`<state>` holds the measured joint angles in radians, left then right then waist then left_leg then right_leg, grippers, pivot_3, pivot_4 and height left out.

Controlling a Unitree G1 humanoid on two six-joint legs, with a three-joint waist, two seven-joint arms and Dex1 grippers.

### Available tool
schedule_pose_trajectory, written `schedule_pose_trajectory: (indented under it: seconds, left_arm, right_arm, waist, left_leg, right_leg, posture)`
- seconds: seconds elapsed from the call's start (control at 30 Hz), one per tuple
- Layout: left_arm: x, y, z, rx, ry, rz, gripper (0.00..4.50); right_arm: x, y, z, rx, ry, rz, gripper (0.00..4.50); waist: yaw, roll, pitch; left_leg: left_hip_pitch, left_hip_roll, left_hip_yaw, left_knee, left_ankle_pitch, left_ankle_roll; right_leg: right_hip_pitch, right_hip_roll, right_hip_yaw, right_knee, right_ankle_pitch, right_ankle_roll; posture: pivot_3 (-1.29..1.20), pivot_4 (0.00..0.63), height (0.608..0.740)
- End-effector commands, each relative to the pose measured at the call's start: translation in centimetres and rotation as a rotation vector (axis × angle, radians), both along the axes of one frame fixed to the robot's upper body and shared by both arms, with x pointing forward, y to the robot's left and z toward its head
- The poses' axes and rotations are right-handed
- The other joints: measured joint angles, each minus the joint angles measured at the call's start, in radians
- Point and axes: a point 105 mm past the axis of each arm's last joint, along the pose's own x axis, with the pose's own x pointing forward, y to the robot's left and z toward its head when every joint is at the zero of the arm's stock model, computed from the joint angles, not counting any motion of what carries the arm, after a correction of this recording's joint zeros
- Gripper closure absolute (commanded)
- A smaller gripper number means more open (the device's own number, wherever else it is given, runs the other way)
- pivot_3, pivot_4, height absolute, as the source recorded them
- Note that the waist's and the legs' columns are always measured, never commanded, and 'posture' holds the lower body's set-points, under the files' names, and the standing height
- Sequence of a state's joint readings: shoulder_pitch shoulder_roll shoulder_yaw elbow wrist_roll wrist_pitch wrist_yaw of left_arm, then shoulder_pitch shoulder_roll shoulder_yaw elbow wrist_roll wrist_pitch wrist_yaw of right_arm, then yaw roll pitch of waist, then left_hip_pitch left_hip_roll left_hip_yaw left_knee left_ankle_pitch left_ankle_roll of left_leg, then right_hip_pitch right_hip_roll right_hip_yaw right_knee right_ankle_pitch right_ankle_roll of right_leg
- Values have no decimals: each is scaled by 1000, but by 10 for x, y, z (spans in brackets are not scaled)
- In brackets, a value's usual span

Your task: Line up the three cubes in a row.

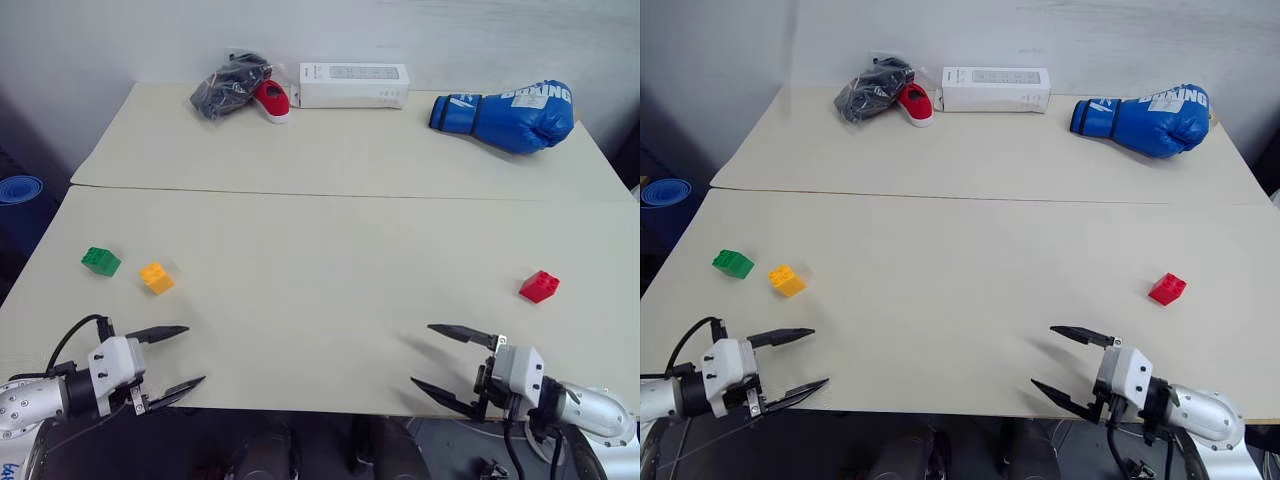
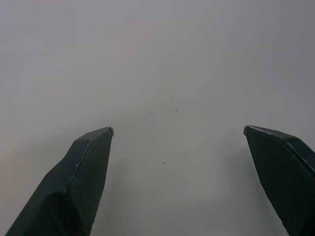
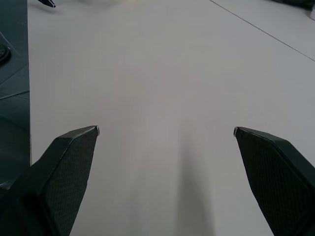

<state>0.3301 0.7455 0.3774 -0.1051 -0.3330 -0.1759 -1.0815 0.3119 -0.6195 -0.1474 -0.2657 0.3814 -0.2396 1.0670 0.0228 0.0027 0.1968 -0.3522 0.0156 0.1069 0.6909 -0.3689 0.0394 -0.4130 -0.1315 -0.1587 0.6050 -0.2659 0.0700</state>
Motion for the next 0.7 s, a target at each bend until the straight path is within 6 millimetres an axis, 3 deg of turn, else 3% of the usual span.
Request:
schedule_pose_trajectory:
  seconds: [0.03, 0.17, 0.3, 0.4, 0.47, 0.7]
  left_arm:
    - [-1, -6, 5, -44, -12, -6, 20]
    - [-1, -17, 11, -179, 105, -27, 20]
    - [1, -32, 24, -276, 152, -90, 20]
    - [16, -76, 38, -326, 79, -230, 20]
    - [20, -93, 42, -341, 68, -291, 20]
    - [35, -124, 48, -348, 46, -421, 20]
  right_arm:
    - [1, 1, 5, 22, -24, -14, 0]
    - [6, -9, 17, 100, -47, -107, 0]
    - [8, -34, 26, 166, -63, -284, 0]
    - [-10, -99, 29, 256, -123, -698, 0]
    - [-22, -119, 23, 280, -128, -850, 0]
    - [-41, -129, -7, 319, -107, -1108, 0]
  waist:
    - [0, 0, 0]
    - [1, 0, 0]
    - [3, 0, 0]
    - [23, 3, -1]
    - [29, 4, -1]
    - [-14, 8, -5]
  left_leg:
    - [0, 0, 0, 0, 0, 0]
    - [0, 0, 0, 0, 0, 0]
    - [0, 0, 0, 0, 0, 0]
    - [0, 0, -3, 0, 0, 0]
    - [-1, -1, -3, 0, 0, -1]
    - [3, 0, 1, -5, 3, -4]
  right_leg:
    - [0, 0, 0, 0, 0, 0]
    - [0, 0, 0, 0, 0, 0]
    - [0, 0, 0, 0, 0, 0]
    - [1, 0, 0, 0, 0, 0]
    - [2, 0, 0, 0, 0, 0]
    - [1, 3, 4, 2, 0, -1]
  posture:
    - [0, 150, 740]
    - [0, 150, 740]
    - [0, 150, 740]
    - [0, 150, 740]
    - [0, 150, 740]
    - [0, 150, 740]
